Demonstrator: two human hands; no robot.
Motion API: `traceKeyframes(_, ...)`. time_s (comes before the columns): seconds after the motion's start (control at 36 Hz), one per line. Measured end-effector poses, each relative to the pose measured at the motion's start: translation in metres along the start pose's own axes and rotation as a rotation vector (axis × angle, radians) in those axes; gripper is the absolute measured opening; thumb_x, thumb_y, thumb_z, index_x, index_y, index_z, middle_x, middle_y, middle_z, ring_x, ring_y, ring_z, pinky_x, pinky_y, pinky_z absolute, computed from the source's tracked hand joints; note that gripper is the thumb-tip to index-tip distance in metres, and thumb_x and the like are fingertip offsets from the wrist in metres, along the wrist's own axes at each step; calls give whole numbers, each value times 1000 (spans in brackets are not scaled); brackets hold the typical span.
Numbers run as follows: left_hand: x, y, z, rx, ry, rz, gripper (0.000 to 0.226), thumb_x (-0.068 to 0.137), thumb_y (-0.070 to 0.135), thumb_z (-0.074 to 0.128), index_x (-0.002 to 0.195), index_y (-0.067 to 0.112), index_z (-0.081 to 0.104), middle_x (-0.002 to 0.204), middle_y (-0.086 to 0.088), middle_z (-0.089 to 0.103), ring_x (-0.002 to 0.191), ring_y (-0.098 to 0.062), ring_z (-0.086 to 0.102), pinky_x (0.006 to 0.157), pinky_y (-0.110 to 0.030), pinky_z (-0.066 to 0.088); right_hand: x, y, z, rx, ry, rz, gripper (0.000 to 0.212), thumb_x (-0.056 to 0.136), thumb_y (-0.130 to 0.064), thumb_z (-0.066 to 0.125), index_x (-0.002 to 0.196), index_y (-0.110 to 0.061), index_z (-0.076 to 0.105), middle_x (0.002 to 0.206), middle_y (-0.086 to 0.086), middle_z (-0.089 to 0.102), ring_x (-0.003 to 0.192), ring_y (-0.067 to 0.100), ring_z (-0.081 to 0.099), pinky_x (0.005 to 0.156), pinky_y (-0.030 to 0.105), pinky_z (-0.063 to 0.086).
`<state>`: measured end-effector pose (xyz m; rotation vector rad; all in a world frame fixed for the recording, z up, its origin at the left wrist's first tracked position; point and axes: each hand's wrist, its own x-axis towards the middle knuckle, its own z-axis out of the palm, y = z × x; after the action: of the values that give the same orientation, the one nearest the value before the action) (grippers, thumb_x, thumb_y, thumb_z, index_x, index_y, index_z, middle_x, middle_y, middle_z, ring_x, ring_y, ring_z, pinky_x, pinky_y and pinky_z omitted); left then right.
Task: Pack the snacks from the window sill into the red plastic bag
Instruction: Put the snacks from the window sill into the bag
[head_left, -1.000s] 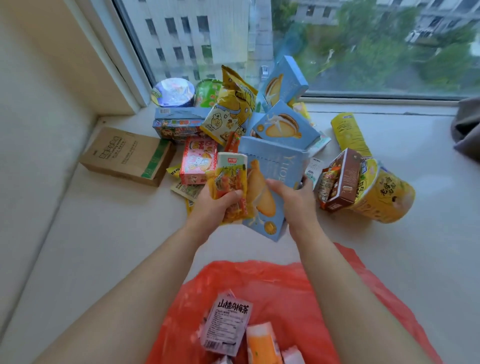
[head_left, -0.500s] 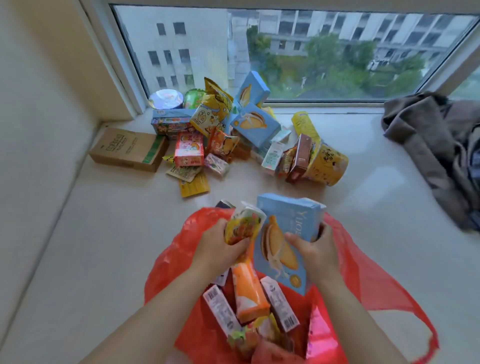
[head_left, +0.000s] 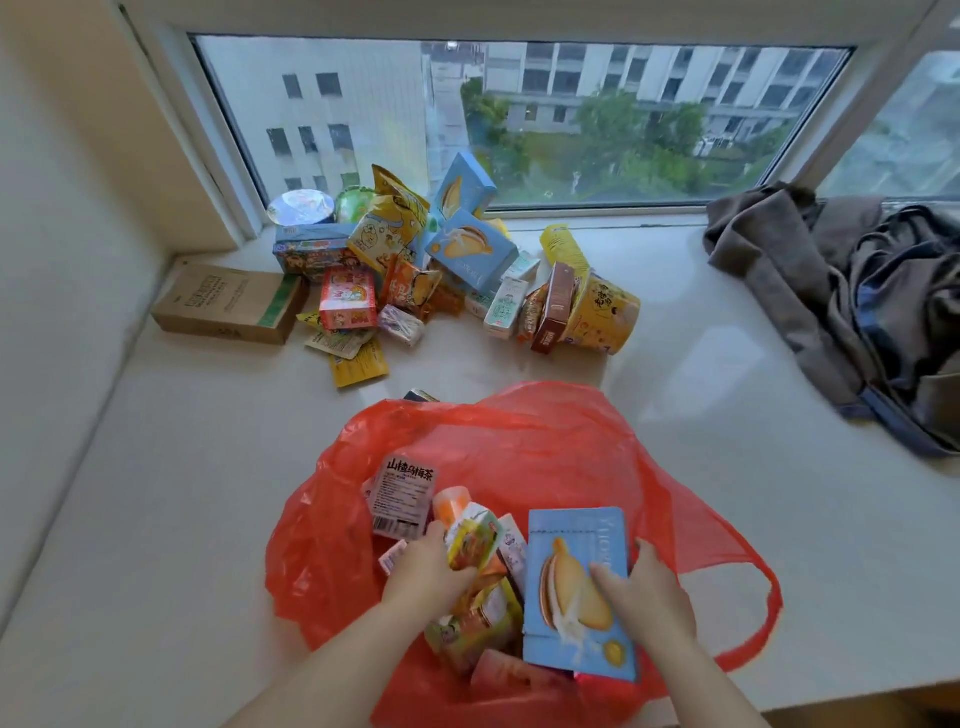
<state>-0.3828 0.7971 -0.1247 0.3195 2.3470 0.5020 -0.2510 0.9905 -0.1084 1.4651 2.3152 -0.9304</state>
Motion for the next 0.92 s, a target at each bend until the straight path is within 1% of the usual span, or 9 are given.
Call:
traceKeyframes(0.17,2,6,14,-25,69,8,58,83,42,64,128,17,38,118,-4,58,105,-24,59,79,-35,51,8,6,9,-83,-2,-63,48,79,-21,57,125,-16,46,124,8,55,113,29,56,89,35,45)
traceKeyframes(0.25,4,8,17,1,84,7,65,85,44,63,135,16,33,127,-5,55,112,-24,56,82,-33,49,10,7,15,-142,16,-88,59,83,-28,60,135,-16,36,131,6,45,117,27,52,89,33,43)
traceKeyframes(0.33,6,10,18,5,76,-15,66,85,46,62,135,15,34,125,-5,56,111,-24,57,83,-34,50,12,10,22,-307,85,-197,67,86,-40,57,143,-18,30,143,5,35,128,24,40,100,32,38)
traceKeyframes(0.44,8,14,18,43,64,-31,66,84,49,61,134,16,34,121,-4,58,107,-24,58,77,-33,49,12,0,32,-448,140,-465,60,77,-55,49,128,-25,56,139,9,48,125,32,49,95,50,47)
traceKeyframes(0.5,8,15,20,71,56,-30,71,84,50,61,137,16,30,123,-5,57,107,-25,59,72,-31,47,14,-11,37,-570,7,-543,75,77,-68,38,143,-32,37,154,6,26,142,31,24,106,59,29)
traceKeyframes(0.56,8,15,21,90,50,-29,74,83,51,62,139,17,28,122,-4,58,107,-25,59,70,-31,45,17,-20,40,-586,-88,-593,90,72,-80,16,150,-37,11,160,-1,0,147,26,-3,111,62,9)
traceKeyframes(0.58,8,15,21,95,49,-30,74,82,52,62,138,17,29,120,-4,59,106,-24,59,69,-31,45,19,-23,41,-581,-107,-590,90,72,-82,16,150,-38,4,159,-3,-5,147,25,-9,111,63,5)
traceKeyframes(0.69,10,12,19,67,26,-27,68,80,53,64,131,20,34,114,-2,60,103,-23,59,73,-32,49,23,-21,41,-616,-157,-560,88,81,-75,38,149,-39,-3,159,-2,-9,146,24,-13,112,63,0)
traceKeyframes(0.92,7,8,21,12,122,-55,77,73,63,65,133,24,38,130,4,53,114,-19,54,85,-35,50,24,-7,32,-606,-113,-497,92,76,-76,45,149,-39,3,157,-1,6,146,22,0,113,62,7)
